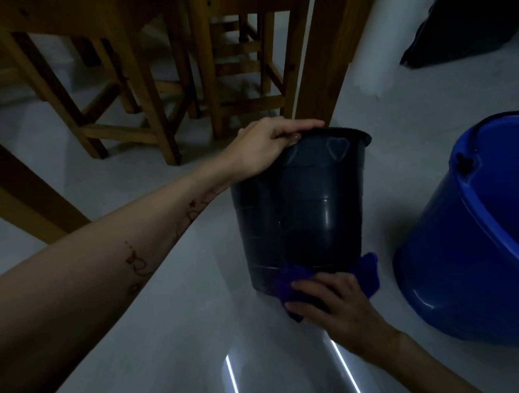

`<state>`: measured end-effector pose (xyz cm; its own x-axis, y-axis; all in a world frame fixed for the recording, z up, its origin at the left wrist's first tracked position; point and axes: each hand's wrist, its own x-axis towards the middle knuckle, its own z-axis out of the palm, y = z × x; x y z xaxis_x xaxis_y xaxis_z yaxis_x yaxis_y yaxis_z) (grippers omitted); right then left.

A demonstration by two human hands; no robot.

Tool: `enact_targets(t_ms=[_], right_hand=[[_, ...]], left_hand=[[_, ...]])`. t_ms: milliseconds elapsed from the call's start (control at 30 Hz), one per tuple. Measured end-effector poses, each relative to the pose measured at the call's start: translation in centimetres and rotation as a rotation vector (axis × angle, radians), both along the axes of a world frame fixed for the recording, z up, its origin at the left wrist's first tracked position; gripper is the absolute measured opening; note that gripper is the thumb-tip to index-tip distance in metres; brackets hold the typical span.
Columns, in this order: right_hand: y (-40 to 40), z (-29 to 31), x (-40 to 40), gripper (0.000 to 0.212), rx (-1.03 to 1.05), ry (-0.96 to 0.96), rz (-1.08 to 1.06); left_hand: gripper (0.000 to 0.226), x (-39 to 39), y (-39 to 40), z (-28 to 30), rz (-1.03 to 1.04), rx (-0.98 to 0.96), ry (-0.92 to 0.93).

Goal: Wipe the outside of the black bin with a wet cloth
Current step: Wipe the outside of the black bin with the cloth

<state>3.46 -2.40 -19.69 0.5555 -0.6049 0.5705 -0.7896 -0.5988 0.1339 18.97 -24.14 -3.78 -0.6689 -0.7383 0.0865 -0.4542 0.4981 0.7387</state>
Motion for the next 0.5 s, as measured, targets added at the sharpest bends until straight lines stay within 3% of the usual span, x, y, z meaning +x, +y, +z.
enact_targets(t_ms=[167, 233, 367, 500], right_hand=[[-3.0, 4.3, -1.8, 0.016, -0.086, -0.460, -0.331], [-4.6, 5.3, -2.5, 0.017, -0.100, -0.581, -0.407], [-9.1, 6.4, -3.4, 0.023, -0.056, -0.704, -0.523], [-12.6, 8.1, -2.6, 0.026, -0.040, -0.690, -0.510]], left_hand=[[0.054, 0.3, -0.5, 1.4, 0.035, -0.221, -0.180], [0.048, 1.6, -1.4, 1.1, 0.028, -0.186, -0.222], [0.043, 2.3, -1.2, -0.6, -0.011, -0.023, -0.001], [0.049, 1.4, -1.0, -0.8, -0.008, 0.017, 0.064]])
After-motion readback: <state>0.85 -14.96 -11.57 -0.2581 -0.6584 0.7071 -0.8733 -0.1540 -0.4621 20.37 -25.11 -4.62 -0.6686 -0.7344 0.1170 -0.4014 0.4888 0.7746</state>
